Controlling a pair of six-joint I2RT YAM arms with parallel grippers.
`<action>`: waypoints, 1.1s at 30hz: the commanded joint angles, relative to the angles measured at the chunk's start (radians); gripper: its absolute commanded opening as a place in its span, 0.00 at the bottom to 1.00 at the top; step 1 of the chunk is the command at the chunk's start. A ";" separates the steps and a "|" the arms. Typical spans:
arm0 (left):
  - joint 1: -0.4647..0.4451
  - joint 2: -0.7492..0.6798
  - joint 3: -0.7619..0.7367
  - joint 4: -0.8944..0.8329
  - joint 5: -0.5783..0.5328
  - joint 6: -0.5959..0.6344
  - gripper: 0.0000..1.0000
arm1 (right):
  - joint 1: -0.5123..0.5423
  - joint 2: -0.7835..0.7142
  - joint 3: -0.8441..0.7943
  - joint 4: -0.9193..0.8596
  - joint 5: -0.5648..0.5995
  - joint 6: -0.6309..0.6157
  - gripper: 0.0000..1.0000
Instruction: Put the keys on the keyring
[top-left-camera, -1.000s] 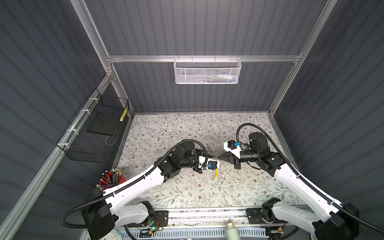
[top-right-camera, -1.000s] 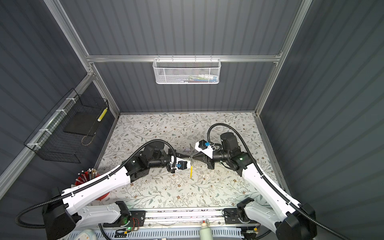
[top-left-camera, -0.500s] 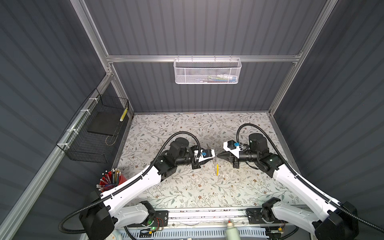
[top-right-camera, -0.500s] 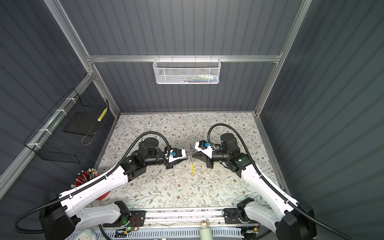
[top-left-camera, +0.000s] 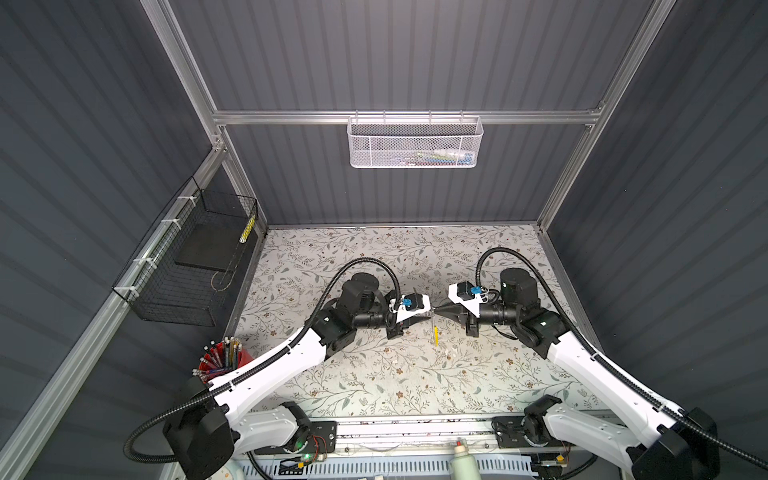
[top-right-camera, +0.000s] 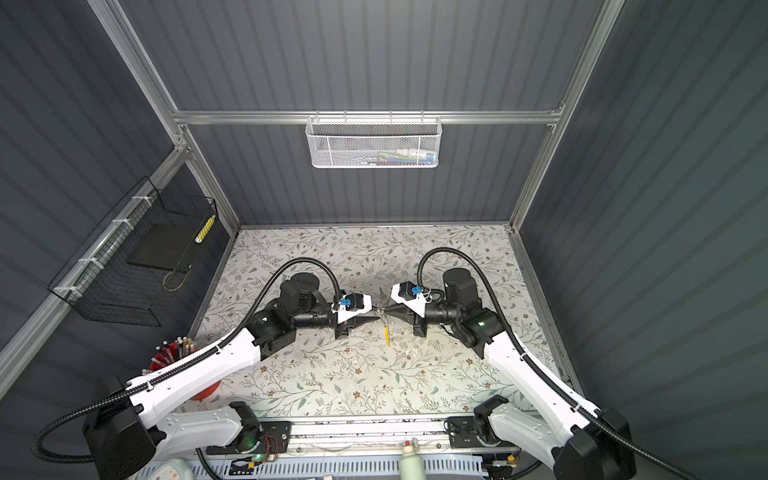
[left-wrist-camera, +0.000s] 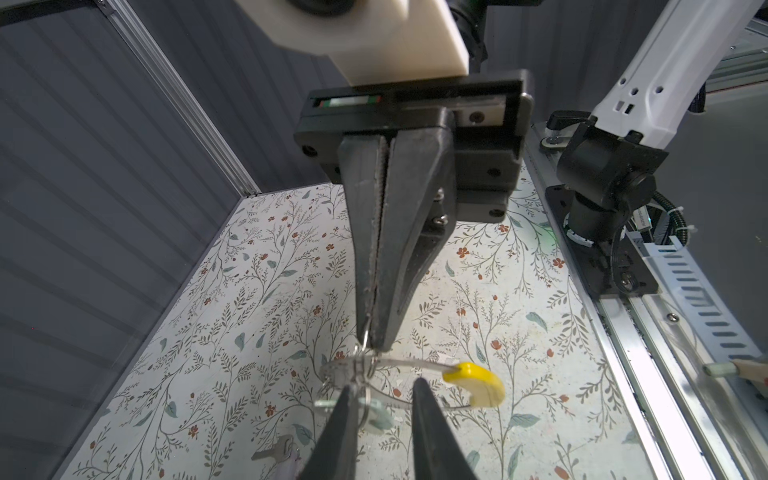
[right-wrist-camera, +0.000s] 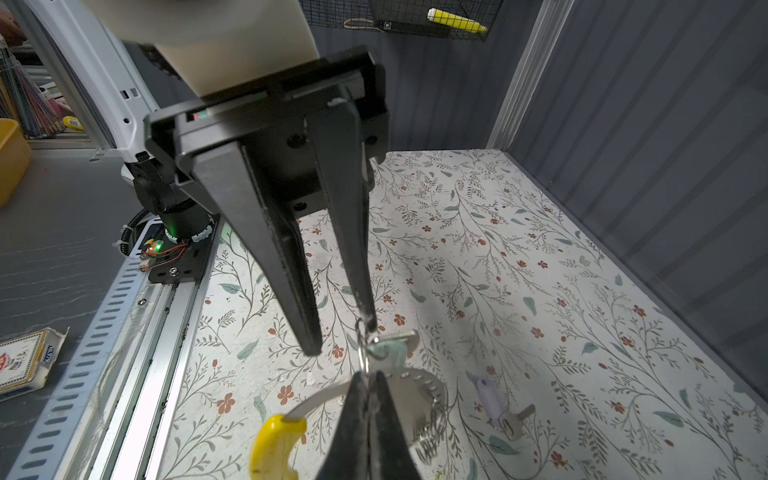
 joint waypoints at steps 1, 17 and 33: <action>0.003 0.010 0.017 0.028 0.034 -0.020 0.22 | 0.008 -0.013 -0.006 0.028 -0.005 0.013 0.00; 0.003 0.029 0.030 0.036 0.024 -0.018 0.00 | 0.026 -0.014 -0.014 0.040 0.009 0.023 0.00; 0.002 0.180 0.379 -0.499 0.026 0.058 0.00 | 0.034 -0.202 -0.037 -0.060 0.271 -0.092 0.26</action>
